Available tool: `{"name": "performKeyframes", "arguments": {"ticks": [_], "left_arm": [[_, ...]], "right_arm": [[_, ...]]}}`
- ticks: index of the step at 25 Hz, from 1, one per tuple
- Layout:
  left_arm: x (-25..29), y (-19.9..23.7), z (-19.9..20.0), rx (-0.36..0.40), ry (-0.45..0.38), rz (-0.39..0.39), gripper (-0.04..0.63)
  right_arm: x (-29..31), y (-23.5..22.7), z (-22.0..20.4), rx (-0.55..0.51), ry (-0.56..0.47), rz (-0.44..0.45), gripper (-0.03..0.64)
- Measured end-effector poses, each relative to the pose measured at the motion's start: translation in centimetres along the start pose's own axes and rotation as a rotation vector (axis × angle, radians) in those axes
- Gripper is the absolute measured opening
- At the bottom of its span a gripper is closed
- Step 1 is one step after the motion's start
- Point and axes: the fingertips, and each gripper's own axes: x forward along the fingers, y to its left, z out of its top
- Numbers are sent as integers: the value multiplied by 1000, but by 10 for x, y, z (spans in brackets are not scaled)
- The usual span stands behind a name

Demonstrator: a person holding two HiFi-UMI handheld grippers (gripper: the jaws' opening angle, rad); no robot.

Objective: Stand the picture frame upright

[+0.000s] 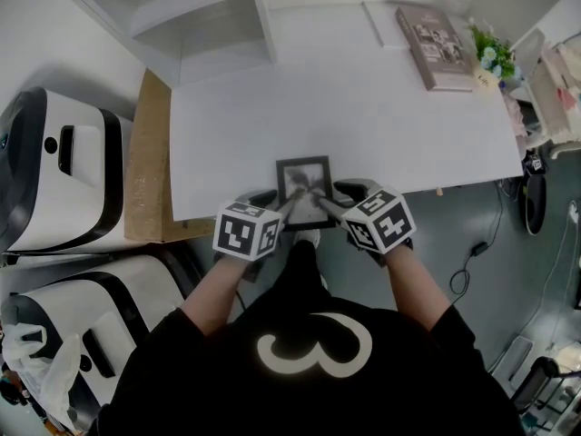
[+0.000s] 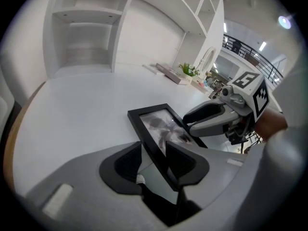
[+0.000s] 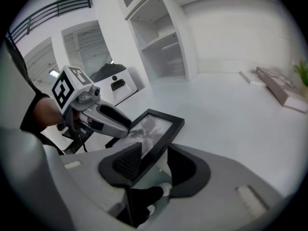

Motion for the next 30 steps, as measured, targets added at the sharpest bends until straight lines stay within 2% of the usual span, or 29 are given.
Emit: {"name": "performKeyframes", "arguments": {"ticks": [4,9,13,15,20,22,25,30], "left_arm": [[-11,1,-6,-83,-15,-63,167],[-26,-5,-23,-269,-29,-214,167],[-24,-9,-37,-415,-4,-329,167],[-19,-11,-39,-463,8,-381,167],[-7,-20,-34,-522,22,-481,167],[-3,-20,-33,-525,28,-485,162],[0,-18,-32,-519,34,-477,115],[2,-17,-32,-515,43,-474,100]], "right_arm": [[-17,11,2,132,-65,110,167],[-26,18,-21,272,-49,196,167],[-22,19,-34,449,-65,270,167],[-17,18,-36,517,-77,298,167],[-4,15,-31,562,-71,329,167],[0,15,-32,558,-53,330,158],[2,15,-30,569,-60,329,109],[4,16,-30,541,-47,322,107]]}}
